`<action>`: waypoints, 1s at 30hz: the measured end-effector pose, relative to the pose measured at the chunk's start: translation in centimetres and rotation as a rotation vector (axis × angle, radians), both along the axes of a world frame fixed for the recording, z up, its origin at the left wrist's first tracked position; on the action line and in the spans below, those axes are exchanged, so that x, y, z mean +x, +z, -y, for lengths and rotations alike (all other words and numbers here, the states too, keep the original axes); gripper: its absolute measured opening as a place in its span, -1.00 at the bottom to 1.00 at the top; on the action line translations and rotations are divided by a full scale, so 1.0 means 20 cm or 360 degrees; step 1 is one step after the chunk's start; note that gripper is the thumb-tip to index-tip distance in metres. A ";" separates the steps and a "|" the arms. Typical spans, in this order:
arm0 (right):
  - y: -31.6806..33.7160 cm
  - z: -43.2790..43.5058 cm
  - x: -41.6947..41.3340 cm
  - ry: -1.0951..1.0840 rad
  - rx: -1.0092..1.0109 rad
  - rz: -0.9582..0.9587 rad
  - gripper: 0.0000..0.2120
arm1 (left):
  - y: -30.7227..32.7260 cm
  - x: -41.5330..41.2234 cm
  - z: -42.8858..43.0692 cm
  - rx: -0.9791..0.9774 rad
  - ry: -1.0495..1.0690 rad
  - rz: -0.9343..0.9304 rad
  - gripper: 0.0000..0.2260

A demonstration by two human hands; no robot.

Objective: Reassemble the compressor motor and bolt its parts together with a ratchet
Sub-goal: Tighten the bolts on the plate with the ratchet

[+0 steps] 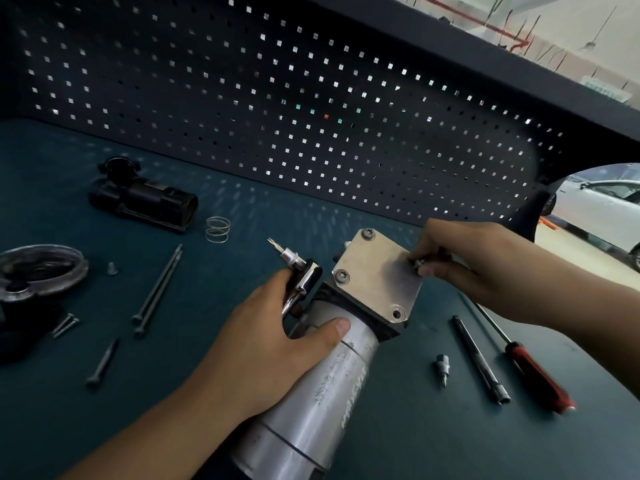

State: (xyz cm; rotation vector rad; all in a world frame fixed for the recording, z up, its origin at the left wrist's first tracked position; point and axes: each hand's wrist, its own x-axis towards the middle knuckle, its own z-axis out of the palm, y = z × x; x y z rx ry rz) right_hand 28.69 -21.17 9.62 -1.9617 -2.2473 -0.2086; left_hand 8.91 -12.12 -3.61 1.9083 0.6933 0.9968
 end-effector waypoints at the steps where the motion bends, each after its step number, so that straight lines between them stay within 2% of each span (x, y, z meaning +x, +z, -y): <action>1: 0.00 0.00 0.00 0.0000 0.0026 0.0027 -0.93 | 0.00 0.00 0.00 0.0003 0.0002 -0.0005 -0.60; 3: -0.01 0.01 0.00 0.0015 0.0069 0.0084 -0.97 | -0.01 0.00 0.00 0.0006 -0.0001 -0.0016 -0.62; 12: -0.02 0.01 -0.01 0.0005 0.0172 0.0216 -0.85 | -0.01 0.01 -0.01 -0.0001 -0.0016 -0.0046 -0.61; 24: -0.02 0.00 -0.04 -0.0132 0.0127 0.0322 -0.72 | -0.02 0.01 -0.01 -0.0009 -0.0025 -0.0038 -0.64; 30: -0.01 -0.01 -0.05 -0.0131 0.0079 0.0433 -0.69 | -0.02 0.01 -0.01 -0.0012 -0.0023 -0.0030 -0.47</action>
